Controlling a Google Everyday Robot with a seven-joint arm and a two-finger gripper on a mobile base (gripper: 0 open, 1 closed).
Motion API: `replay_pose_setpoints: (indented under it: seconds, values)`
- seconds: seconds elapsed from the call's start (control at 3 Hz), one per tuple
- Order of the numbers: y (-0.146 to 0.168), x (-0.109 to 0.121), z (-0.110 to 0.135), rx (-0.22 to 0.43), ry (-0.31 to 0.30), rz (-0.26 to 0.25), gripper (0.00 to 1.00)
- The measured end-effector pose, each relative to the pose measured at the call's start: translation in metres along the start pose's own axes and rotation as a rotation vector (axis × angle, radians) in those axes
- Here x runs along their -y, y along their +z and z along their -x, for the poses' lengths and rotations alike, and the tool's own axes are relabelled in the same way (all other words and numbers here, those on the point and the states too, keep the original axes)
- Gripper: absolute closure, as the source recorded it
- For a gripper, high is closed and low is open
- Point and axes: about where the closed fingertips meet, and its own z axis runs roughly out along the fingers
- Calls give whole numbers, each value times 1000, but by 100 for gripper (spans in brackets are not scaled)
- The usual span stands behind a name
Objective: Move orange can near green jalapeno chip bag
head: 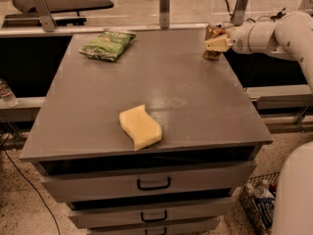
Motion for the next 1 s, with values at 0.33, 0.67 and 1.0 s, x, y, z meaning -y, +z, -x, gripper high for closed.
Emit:
replay_pose_setpoints:
  seconds: [0.33,0.67,1.0]
  values:
    - [3,-2,-1,-1,0,5,100]
    - [5,-11,16,29,-9,2,100]
    - [-1,-40,68,92,-75,24,100]
